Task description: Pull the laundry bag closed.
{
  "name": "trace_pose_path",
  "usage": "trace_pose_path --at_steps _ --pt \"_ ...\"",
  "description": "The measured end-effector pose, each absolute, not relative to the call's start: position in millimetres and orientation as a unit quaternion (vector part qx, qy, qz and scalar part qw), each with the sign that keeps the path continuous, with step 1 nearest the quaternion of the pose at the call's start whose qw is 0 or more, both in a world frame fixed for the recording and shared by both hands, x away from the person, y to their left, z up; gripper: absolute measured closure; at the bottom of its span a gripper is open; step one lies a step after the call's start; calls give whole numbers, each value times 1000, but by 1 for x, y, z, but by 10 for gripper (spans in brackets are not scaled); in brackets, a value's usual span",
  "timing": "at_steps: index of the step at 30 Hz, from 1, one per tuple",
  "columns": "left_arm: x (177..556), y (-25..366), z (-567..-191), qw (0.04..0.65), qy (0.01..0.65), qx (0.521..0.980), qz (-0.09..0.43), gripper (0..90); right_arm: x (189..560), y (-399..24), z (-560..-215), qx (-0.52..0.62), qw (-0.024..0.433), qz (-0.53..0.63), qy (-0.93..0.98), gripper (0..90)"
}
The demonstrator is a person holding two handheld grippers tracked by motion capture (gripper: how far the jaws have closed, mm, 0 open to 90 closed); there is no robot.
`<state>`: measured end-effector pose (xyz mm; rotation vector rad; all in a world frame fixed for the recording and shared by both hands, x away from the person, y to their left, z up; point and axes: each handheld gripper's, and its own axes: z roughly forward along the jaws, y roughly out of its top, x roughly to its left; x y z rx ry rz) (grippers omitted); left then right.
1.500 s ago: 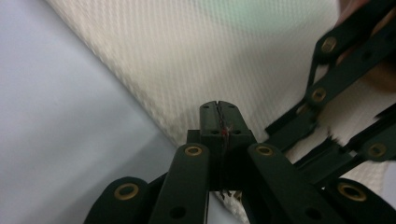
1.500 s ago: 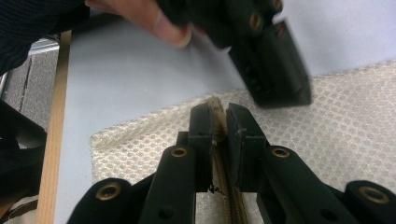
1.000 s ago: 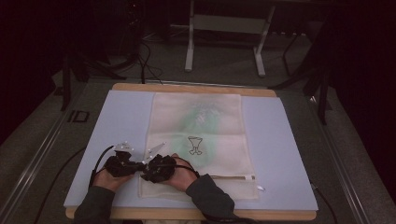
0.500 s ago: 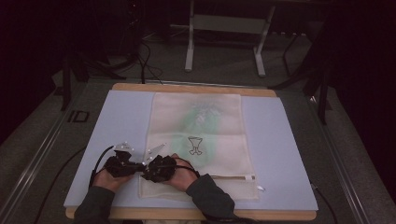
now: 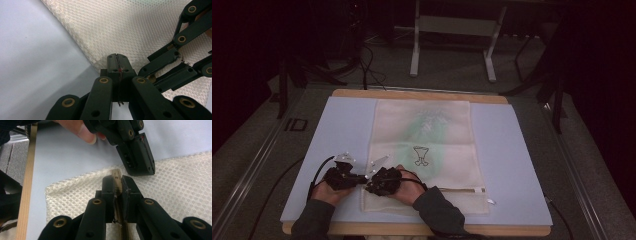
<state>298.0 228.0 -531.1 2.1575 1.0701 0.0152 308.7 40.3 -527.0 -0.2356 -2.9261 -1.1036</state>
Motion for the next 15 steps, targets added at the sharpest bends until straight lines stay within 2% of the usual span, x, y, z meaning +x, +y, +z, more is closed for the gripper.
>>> trace_pose_path --at_steps 15 --pt "298 228 -531 358 413 837 5 900 303 40 -524 -66 -26 -336 -939 823"
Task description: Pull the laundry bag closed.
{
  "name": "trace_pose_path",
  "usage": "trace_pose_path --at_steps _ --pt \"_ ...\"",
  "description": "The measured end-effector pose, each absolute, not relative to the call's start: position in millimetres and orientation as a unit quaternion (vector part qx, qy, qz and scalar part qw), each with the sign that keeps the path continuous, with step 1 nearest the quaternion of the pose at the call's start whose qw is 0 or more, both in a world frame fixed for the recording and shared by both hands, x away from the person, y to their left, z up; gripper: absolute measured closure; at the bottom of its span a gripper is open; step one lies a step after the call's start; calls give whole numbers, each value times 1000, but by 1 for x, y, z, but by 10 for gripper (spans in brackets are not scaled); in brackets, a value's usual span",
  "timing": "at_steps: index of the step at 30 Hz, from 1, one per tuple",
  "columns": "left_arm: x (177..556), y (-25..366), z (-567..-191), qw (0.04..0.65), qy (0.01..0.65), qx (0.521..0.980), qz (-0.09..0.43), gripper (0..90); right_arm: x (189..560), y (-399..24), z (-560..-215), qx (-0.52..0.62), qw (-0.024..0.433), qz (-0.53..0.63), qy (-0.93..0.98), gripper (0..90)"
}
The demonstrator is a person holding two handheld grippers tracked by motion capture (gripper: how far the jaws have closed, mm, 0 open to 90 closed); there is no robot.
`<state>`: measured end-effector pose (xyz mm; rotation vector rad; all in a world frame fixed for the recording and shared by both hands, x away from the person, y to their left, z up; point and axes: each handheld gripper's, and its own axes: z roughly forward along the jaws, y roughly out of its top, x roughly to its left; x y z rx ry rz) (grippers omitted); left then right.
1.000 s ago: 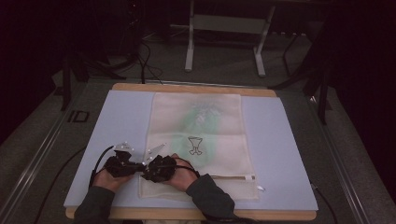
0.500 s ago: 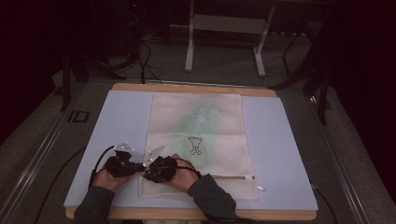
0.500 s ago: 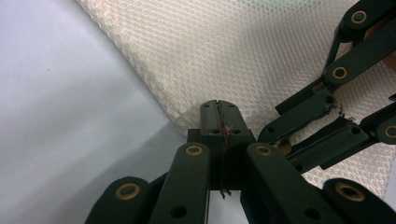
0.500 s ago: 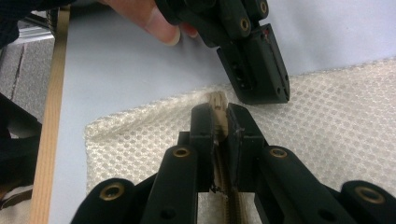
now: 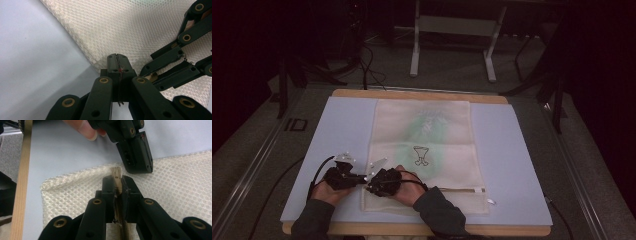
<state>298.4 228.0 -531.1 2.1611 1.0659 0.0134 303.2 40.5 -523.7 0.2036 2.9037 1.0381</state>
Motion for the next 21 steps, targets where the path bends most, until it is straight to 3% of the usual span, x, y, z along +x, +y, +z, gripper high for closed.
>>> trace_pose_path --at_steps 21 --pt "300 229 -531 360 412 837 1 900 302 31 -523 70 27 333 940 823"
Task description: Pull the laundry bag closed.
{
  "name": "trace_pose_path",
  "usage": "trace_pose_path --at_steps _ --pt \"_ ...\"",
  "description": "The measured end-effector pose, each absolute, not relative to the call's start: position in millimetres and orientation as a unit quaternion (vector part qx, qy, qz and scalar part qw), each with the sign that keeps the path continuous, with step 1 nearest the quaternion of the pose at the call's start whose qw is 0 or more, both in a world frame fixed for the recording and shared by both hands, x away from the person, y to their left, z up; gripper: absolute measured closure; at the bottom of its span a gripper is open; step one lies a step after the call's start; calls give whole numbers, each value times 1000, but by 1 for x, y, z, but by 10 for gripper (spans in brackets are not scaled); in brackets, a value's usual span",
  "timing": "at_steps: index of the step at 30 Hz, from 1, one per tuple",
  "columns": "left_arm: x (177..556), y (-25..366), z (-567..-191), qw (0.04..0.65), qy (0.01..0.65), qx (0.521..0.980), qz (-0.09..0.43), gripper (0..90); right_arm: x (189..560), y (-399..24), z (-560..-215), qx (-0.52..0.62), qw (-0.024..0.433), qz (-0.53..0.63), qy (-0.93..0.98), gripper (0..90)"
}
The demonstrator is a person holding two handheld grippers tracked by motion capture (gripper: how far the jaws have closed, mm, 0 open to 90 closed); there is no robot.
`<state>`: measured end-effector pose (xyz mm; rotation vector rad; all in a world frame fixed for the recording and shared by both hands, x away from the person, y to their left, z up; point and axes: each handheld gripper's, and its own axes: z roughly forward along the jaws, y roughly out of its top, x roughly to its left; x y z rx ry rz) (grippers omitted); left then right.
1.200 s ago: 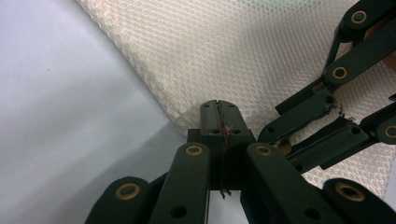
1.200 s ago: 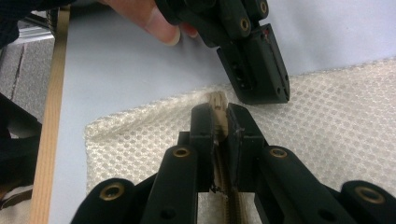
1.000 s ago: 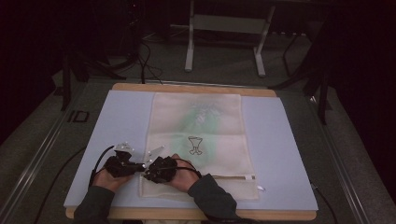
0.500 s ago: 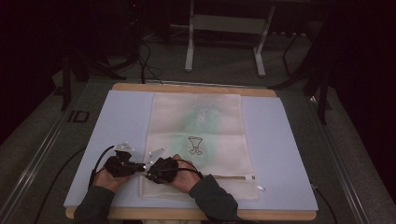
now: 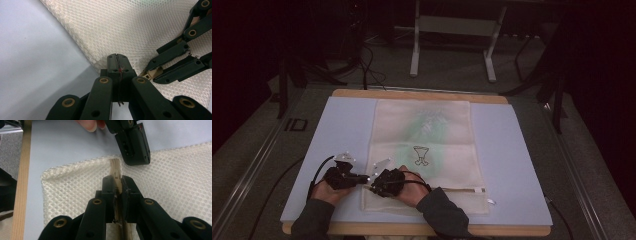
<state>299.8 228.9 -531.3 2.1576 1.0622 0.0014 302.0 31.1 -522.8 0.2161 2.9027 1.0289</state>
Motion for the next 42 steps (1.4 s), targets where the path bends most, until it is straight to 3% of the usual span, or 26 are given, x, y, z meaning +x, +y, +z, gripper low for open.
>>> trace_pose_path --at_steps 42 --pt "300 229 -531 359 409 839 3 900 302 5 -517 74 21 318 945 823"
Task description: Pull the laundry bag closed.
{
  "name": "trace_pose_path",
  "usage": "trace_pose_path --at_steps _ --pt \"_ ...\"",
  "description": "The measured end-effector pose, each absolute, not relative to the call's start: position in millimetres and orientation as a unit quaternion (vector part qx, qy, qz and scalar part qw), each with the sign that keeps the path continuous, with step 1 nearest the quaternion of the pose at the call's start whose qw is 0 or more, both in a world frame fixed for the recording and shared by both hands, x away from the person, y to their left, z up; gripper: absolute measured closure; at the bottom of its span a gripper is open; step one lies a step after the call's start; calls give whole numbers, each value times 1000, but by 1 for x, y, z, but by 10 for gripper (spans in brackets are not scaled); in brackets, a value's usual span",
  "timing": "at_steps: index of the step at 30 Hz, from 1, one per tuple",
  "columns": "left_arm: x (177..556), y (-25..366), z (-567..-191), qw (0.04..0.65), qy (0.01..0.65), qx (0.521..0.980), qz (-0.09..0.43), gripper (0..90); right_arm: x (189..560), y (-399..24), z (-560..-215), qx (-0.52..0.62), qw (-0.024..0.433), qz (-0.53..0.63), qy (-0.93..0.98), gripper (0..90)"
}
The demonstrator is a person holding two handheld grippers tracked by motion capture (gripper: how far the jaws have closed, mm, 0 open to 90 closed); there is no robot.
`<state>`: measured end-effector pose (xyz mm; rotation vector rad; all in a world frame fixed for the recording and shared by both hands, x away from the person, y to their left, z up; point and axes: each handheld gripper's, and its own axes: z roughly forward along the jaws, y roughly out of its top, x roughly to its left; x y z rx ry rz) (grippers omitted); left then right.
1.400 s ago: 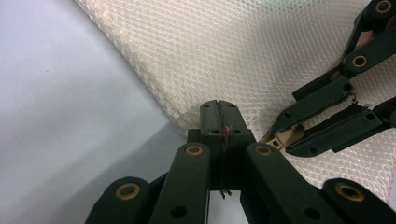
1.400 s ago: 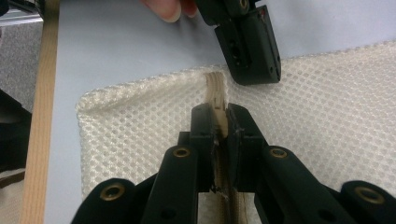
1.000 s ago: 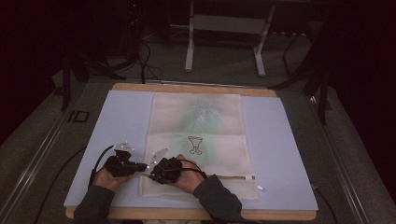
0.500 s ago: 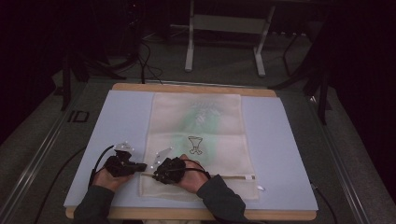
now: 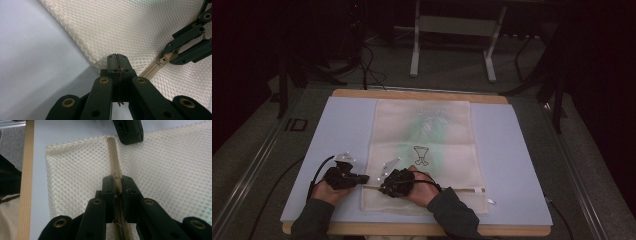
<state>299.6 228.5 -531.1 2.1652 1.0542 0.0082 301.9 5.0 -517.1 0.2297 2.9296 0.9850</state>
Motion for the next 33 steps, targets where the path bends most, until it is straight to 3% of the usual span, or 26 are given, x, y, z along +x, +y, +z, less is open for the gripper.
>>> trace_pose_path --at_steps 33 --pt "300 229 -531 360 409 838 1 900 302 -24 -513 78 19 303 950 823"
